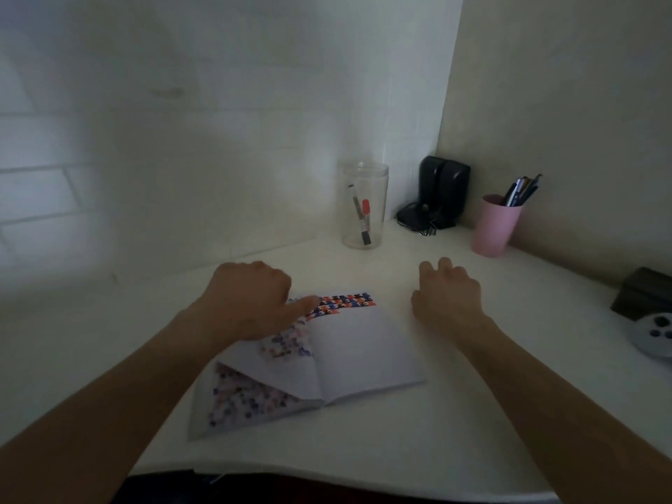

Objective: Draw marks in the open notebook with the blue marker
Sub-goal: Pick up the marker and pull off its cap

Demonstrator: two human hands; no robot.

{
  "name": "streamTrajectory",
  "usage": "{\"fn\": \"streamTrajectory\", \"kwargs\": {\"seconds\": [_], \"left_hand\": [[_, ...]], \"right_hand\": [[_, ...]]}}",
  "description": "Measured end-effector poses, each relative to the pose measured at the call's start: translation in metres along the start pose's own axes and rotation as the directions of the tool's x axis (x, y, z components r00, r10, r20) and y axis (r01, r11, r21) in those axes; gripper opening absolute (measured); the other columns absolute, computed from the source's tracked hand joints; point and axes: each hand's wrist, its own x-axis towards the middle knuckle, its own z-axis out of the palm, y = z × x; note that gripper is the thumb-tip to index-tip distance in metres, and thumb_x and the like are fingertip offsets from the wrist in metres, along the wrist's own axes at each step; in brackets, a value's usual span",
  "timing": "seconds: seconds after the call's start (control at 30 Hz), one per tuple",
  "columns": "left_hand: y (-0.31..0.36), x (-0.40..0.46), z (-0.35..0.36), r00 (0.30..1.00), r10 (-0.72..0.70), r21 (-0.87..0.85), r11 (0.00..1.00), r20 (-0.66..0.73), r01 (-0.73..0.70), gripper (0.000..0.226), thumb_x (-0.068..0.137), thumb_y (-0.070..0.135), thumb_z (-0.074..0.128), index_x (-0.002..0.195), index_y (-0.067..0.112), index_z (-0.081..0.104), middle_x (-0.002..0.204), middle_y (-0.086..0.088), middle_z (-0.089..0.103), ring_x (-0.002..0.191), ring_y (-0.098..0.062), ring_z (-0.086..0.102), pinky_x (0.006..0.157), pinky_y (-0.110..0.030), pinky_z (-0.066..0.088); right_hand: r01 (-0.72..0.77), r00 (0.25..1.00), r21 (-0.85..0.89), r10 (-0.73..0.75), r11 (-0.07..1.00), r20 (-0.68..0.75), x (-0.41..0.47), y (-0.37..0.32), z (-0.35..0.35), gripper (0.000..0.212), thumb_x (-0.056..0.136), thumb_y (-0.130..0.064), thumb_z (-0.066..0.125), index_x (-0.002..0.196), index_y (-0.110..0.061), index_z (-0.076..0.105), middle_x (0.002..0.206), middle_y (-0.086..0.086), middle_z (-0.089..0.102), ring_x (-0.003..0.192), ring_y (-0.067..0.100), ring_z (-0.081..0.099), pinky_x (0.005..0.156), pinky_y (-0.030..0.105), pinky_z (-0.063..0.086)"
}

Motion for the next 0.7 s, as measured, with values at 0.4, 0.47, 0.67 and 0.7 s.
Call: {"fn": "streamTrajectory", "kwargs": {"seconds": [0.4,0.47,0.67,0.7], "left_hand": [[-0.007,0.054,0.04,0.933,-0.017,-0.132,0.991,-0.359,-0.033,0.049,0.095,0.06,0.037,0.103,0.025,0.07,0.094,0.004,0.075,0.08,-0.019,0.07,0.07,-0.033,0.05],[-0.003,0.044,0.051,0.907,-0.066,-0.21,0.977,-0.416,-0.026,0.041,0.096,0.054,0.041,0.106,0.025,0.068,0.097,0.003,0.074,0.081,-0.018,0.068,0.072,-0.034,0.051],[-0.012,0.03,0.047,0.874,-0.043,-0.409,0.894,-0.484,-0.182,0.032,0.094,0.04,0.054,0.122,0.027,0.061,0.1,0.009,0.07,0.083,-0.01,0.065,0.07,-0.023,0.051],[-0.012,0.029,0.046,0.871,0.011,-0.399,0.886,-0.491,-0.236,0.029,0.095,0.035,0.055,0.122,0.025,0.062,0.101,0.007,0.07,0.083,-0.01,0.065,0.071,-0.023,0.051]], "right_hand": [[0.547,0.795,0.122,-0.469,0.828,-0.384,0.015,-0.061,0.012,0.064,0.078,0.009,0.064,0.135,-0.019,0.055,0.121,0.006,0.064,0.104,0.023,0.057,0.086,0.035,0.053],[0.622,0.726,0.081,-0.536,0.779,-0.431,0.011,-0.065,0.013,0.071,0.072,0.011,0.067,0.137,-0.015,0.057,0.121,0.005,0.067,0.106,0.025,0.059,0.089,0.038,0.054],[0.653,0.66,0.038,-0.543,0.756,-0.519,0.011,-0.069,0.018,0.076,0.067,0.013,0.072,0.138,-0.01,0.059,0.121,0.006,0.066,0.106,0.023,0.058,0.084,0.03,0.053],[0.658,0.652,0.039,-0.543,0.752,-0.529,0.011,-0.069,0.018,0.074,0.068,0.012,0.072,0.138,-0.01,0.06,0.12,0.006,0.066,0.105,0.023,0.058,0.082,0.03,0.054]]}}
